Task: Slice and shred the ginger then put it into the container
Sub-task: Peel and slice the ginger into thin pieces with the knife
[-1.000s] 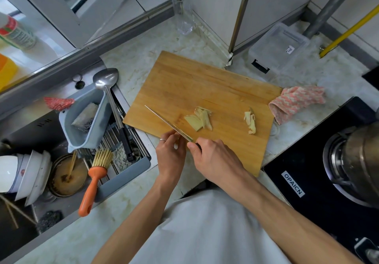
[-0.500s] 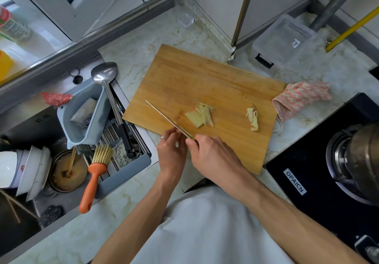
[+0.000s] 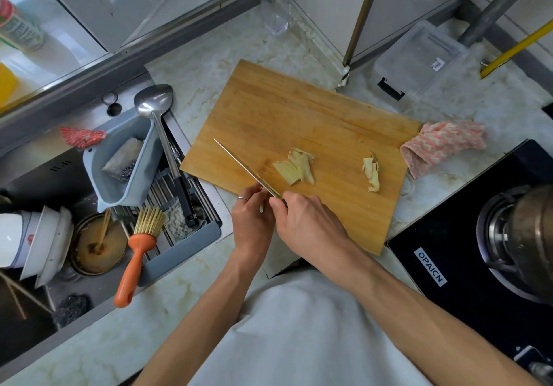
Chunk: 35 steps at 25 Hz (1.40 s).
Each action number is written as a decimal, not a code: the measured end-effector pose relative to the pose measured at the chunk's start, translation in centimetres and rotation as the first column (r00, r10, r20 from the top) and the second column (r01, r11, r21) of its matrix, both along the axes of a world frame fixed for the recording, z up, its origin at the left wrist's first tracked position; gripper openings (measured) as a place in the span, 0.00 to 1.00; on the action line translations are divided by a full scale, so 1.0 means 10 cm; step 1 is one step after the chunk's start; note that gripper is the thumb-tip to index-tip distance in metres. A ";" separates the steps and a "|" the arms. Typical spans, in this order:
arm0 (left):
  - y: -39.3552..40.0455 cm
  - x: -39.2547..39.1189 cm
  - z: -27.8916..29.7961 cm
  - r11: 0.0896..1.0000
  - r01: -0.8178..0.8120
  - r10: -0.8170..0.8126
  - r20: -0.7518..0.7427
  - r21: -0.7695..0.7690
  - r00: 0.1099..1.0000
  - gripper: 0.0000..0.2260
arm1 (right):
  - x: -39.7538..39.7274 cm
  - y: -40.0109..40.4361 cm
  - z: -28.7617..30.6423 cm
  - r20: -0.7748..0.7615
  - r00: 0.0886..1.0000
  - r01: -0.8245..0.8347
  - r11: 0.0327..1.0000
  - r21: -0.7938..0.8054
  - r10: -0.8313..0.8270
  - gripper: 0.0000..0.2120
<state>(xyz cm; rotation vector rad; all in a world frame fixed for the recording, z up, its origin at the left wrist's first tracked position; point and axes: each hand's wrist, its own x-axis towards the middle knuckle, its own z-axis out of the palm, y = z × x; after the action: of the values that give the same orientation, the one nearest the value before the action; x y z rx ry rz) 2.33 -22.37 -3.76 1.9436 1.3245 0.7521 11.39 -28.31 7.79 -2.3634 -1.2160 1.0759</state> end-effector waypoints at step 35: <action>0.01 -0.02 -0.17 0.998 -0.070 0.070 0.003 -0.008 0.998 0.04 | -0.04 -0.26 -0.32 0.022 0.999 0.022 0.999 0.049 -0.023 0.17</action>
<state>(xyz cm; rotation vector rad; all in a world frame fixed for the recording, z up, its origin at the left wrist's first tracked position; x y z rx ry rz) 2.13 -22.30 -5.46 1.8970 1.3979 0.7820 11.01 -30.94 4.59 -2.3530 -1.2065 1.0030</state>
